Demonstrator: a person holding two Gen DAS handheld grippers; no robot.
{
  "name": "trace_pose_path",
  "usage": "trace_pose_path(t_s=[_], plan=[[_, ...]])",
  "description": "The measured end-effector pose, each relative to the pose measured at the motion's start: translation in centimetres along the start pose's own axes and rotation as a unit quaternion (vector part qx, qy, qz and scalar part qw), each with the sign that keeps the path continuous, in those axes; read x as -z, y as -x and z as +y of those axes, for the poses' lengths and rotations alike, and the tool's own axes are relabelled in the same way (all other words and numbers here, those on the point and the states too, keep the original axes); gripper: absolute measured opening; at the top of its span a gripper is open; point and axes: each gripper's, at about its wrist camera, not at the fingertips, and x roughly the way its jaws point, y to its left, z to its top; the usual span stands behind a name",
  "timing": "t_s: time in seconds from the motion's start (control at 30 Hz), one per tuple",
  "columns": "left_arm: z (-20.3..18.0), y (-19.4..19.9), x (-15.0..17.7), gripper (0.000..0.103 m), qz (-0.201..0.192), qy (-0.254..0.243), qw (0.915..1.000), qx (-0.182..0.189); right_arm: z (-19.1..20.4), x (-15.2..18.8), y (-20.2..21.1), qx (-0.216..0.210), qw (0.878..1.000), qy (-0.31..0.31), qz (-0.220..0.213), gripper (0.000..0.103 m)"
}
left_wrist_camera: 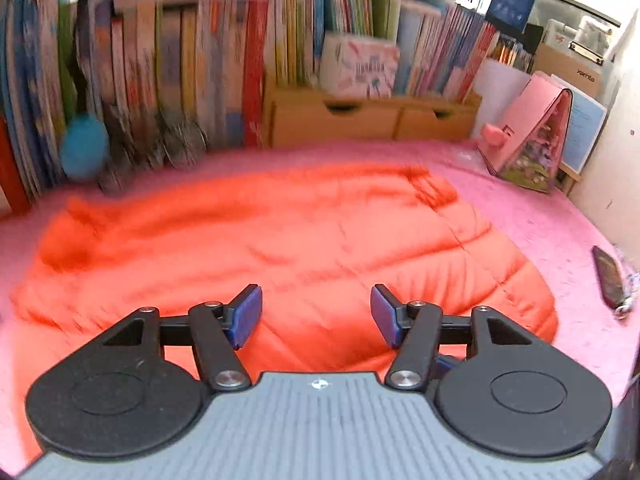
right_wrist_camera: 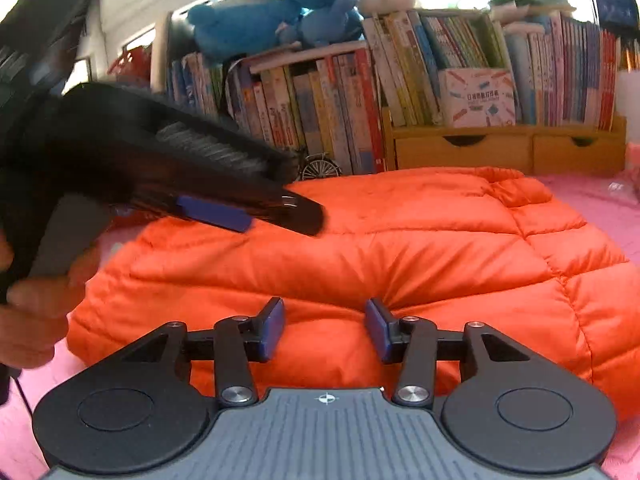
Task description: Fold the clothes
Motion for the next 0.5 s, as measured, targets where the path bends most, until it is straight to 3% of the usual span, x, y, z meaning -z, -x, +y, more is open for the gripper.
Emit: trace_pose_path(t_s=[0.13,0.3,0.5], plan=[[-0.5,-0.7,0.1,0.058,0.026,-0.001,0.9997,-0.004,1.2,0.3,0.4,-0.007,1.000,0.002,-0.008,0.064],[-1.0,-1.2,0.1,0.058,0.059,0.002,0.9982,-0.006,2.3,0.8,0.6,0.011,1.000,-0.019,-0.008,0.059],[-1.1,-0.9,0.4,0.058,0.087,0.007,0.9962,0.003,3.7,1.4,0.8,0.030,0.999,-0.010,0.014,0.060]])
